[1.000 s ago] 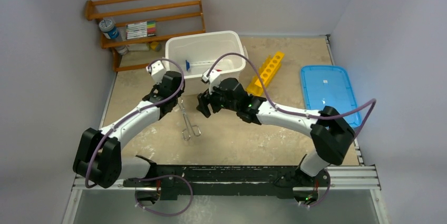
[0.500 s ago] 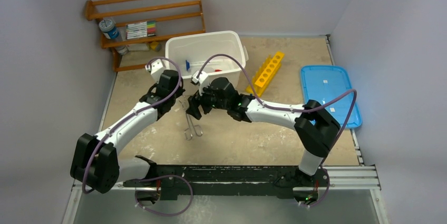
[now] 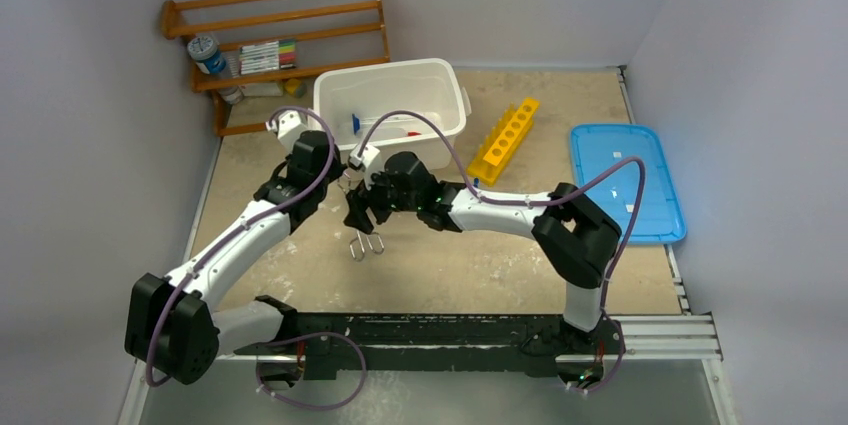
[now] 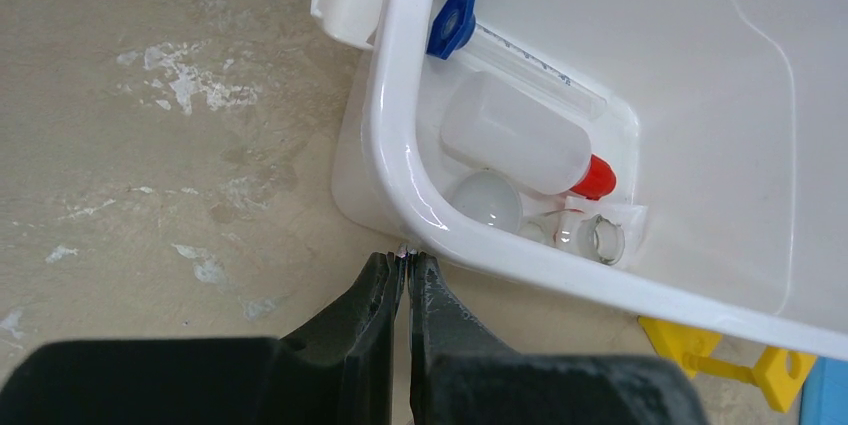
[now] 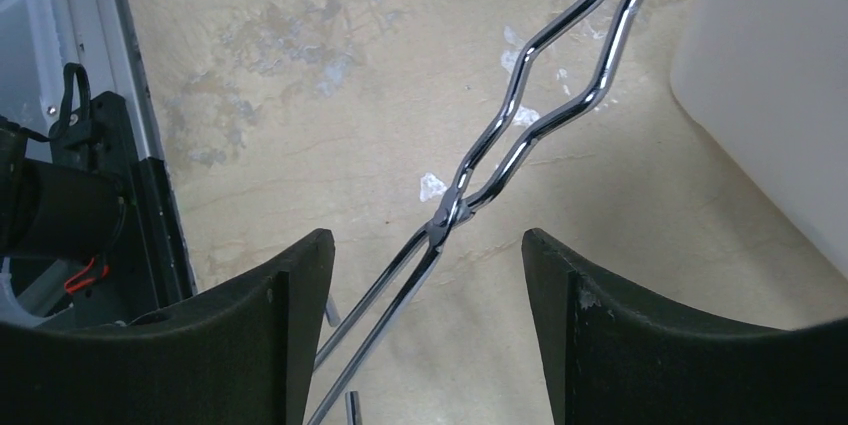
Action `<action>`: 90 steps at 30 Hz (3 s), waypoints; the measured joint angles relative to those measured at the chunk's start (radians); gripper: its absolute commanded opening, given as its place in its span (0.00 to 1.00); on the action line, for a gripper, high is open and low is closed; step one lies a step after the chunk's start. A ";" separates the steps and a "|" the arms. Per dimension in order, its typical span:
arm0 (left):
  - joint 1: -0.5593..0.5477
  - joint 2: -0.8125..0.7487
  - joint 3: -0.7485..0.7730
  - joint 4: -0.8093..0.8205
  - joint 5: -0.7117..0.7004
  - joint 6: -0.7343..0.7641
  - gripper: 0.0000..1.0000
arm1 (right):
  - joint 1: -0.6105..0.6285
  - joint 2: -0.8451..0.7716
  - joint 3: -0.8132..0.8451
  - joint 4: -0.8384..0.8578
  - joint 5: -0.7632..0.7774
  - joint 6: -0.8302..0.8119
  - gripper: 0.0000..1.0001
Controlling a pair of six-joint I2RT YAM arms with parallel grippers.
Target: Organize the chemistry lab equipment
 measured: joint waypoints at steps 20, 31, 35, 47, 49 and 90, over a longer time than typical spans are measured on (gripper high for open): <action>0.000 -0.058 0.029 -0.035 0.002 -0.024 0.00 | -0.001 0.004 0.008 0.013 0.015 0.042 0.00; 0.000 -0.089 0.043 -0.058 -0.032 -0.032 0.38 | -0.018 0.002 0.008 0.018 0.054 0.054 0.00; 0.000 -0.127 0.043 -0.065 -0.099 -0.012 0.53 | -0.006 -0.019 0.008 -0.014 0.050 0.032 0.00; 0.000 -0.307 0.050 -0.027 -0.267 0.037 0.54 | 0.002 -0.095 0.183 -0.199 0.126 -0.108 0.00; 0.000 -0.363 0.020 0.002 -0.286 0.039 0.54 | 0.005 -0.091 0.231 -0.256 0.158 -0.156 0.00; 0.000 -0.309 0.008 -0.029 -0.303 0.147 0.54 | -0.352 0.358 0.882 -0.570 0.164 -0.775 0.00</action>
